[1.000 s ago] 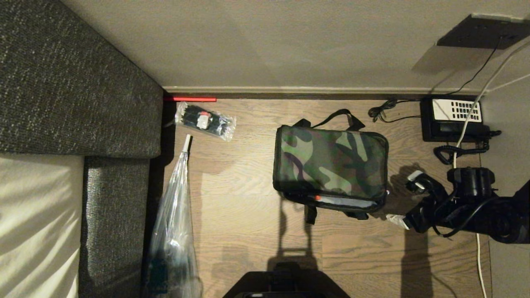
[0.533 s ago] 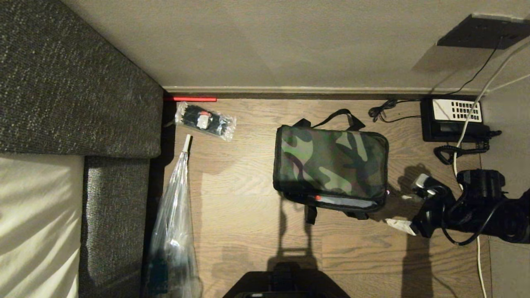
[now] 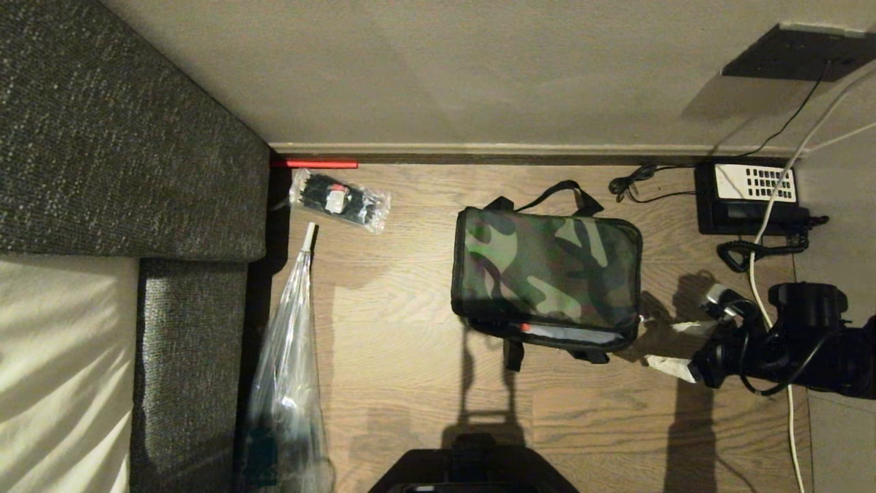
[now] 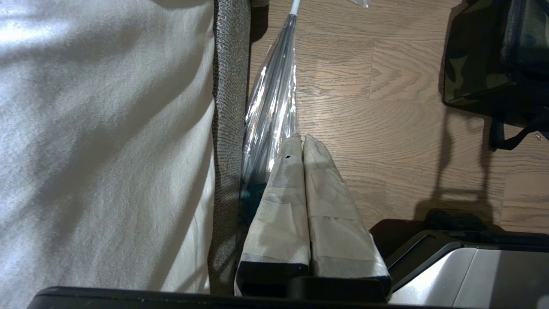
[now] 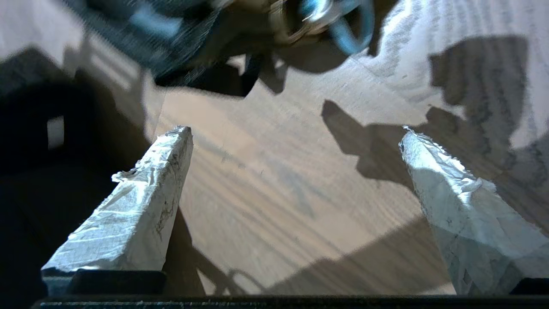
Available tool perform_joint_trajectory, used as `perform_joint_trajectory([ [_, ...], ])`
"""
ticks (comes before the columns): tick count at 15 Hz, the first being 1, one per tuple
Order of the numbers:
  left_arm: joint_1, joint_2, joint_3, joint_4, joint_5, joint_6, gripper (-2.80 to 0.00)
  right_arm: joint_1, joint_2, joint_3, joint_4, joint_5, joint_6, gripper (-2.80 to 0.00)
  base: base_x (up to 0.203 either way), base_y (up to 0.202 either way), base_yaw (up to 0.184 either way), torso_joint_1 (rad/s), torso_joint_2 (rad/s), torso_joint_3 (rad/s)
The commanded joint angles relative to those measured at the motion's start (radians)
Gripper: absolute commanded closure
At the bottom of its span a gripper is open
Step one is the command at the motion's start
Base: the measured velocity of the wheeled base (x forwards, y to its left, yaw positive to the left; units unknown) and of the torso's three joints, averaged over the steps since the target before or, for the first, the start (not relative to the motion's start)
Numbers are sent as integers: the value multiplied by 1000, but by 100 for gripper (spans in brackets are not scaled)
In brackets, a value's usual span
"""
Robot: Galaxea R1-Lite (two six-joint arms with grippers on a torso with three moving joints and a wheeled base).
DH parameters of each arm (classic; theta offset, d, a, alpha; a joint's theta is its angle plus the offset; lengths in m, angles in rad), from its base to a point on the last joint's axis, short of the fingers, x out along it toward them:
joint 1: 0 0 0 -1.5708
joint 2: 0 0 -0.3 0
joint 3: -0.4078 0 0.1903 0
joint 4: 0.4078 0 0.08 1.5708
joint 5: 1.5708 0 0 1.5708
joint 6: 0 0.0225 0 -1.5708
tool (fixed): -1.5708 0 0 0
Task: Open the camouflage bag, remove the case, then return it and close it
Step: Open the top of the storage box
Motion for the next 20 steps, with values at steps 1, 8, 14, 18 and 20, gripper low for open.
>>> perform_joint_trajectory([
  [1,0,0,0,0,1,0,0,-1,35,-30,-60,1,53,-280,0,0,0,0,0,0],
  [8,0,0,0,0,1,0,0,47,93,-48,-251,-28,103,-280,0,0,0,0,0,0],
  [14,0,0,0,0,1,0,0,79,123,-31,-351,1,121,-280,0,0,0,0,0,0],
  [18,0,0,0,0,1,0,0,78,128,-47,-361,-3,117,-280,0,0,0,0,0,0],
  [20,0,0,0,0,1,0,0,78,128,-48,-361,-7,117,-280,0,0,0,0,0,0],
])
